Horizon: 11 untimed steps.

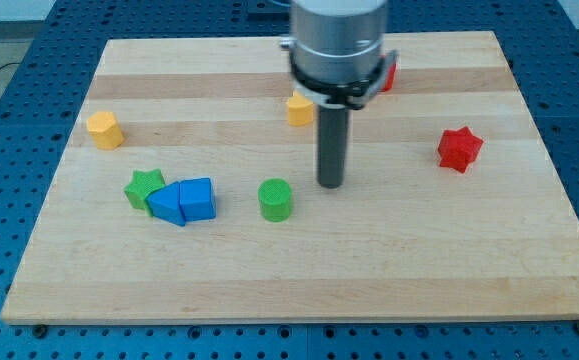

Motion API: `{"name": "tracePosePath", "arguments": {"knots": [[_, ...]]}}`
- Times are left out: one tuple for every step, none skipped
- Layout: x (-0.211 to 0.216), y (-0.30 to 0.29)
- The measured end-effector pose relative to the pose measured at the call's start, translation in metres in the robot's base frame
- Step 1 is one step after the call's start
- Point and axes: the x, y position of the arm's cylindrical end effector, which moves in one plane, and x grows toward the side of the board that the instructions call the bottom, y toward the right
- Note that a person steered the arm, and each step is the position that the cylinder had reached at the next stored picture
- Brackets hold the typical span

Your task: Move the green circle close to the blue cube

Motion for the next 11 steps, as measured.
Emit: {"name": "tracePosePath", "arguments": {"knots": [[0.008,0.008],[0.009,0.007],[0.009,0.007],[0.014,0.003],[0.015,-0.024],[0.016,-0.064],[0.016,-0.075],[0.029,-0.038],[0.048,-0.027],[0.050,-0.043],[0.050,-0.072]]}}
